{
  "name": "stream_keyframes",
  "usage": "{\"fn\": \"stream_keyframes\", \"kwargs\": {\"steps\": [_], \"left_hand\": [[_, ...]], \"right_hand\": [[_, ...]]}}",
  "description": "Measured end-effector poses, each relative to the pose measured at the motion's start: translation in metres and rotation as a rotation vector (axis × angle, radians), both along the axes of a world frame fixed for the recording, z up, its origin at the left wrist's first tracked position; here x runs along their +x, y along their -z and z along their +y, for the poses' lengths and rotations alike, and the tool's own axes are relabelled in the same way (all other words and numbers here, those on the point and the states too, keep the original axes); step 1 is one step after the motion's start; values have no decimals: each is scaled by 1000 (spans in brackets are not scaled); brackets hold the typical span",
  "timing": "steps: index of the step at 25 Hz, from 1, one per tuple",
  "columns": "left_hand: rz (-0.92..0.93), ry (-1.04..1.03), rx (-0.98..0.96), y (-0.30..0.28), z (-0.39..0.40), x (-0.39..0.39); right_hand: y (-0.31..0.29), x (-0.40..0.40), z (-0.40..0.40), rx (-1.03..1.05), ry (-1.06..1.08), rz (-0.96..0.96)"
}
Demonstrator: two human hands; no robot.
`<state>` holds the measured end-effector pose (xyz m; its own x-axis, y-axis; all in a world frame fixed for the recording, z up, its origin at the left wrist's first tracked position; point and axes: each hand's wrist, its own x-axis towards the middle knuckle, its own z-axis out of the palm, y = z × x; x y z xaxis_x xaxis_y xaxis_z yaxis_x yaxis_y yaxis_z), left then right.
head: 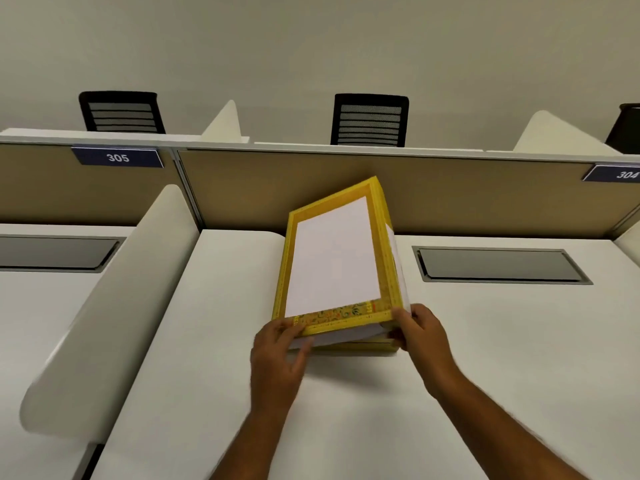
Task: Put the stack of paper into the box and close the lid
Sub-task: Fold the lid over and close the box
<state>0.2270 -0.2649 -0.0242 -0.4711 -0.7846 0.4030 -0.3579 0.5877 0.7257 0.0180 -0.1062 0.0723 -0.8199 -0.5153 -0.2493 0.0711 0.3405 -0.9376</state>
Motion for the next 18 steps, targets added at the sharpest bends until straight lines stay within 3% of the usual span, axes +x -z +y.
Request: {"fn": "stream_keyframes", "kwargs": {"steps": [5, 8, 18], "left_hand": [[77, -292, 504, 8, -7, -6], [128, -288, 786, 10, -12, -11], [120, -230, 680, 7, -15, -9]], "right_hand": [[52, -21, 29, 227, -81, -180], [72, -17, 28, 278, -70, -203], [90, -20, 3, 258, -86, -106]]}}
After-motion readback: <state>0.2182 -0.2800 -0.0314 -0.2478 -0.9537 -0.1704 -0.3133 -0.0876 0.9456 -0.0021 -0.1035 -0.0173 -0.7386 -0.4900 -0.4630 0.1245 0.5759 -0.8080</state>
